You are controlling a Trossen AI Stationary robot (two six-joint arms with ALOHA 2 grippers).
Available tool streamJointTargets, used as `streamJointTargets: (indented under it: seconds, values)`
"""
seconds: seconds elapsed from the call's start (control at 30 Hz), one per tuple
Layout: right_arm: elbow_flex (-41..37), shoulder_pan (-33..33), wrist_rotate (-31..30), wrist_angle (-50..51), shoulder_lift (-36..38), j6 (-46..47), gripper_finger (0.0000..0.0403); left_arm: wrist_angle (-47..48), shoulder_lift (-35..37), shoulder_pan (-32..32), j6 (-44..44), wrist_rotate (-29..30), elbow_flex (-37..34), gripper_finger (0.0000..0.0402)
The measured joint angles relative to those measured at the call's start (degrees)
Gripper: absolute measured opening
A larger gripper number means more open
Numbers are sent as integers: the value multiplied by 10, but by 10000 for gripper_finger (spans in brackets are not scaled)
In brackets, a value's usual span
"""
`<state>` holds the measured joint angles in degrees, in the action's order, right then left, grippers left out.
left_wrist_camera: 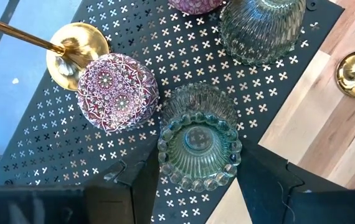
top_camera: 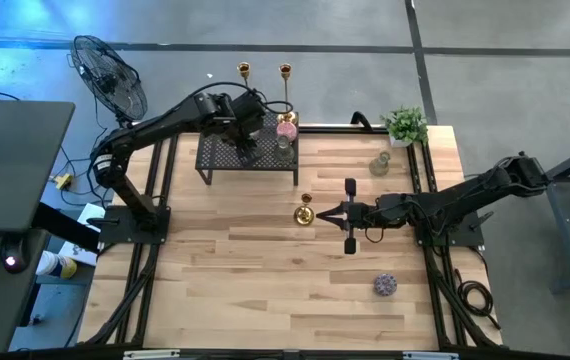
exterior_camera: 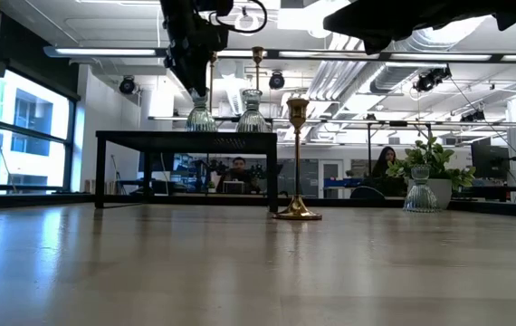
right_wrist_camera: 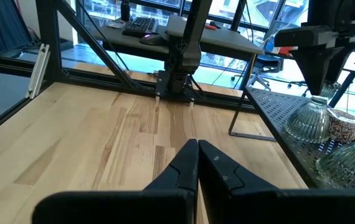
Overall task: Pick & Place candle stick holders
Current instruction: Put the left green glass candle holder on the shelf, then put the gold candle holder on the shelf
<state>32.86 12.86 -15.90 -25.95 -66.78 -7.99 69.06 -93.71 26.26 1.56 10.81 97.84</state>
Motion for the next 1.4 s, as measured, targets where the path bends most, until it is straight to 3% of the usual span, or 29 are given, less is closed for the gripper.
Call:
streamJointTargets:
  seconds: [0.33,0.7,1.0,1.23,1.4]
  values:
    - [0,0,0,0,0,0,1,0,0,0,-10,18,0,182]
    - [0,0,0,0,0,0,1,-1,0,0,-12,19,0,262]
    - [0,0,0,0,0,-5,1,4,17,0,-34,40,1,270]
    - [0,0,-3,4,0,-4,1,16,86,-46,-49,51,1,219]
    - [0,9,-41,47,10,5,1,-68,182,-122,-39,54,-86,143]
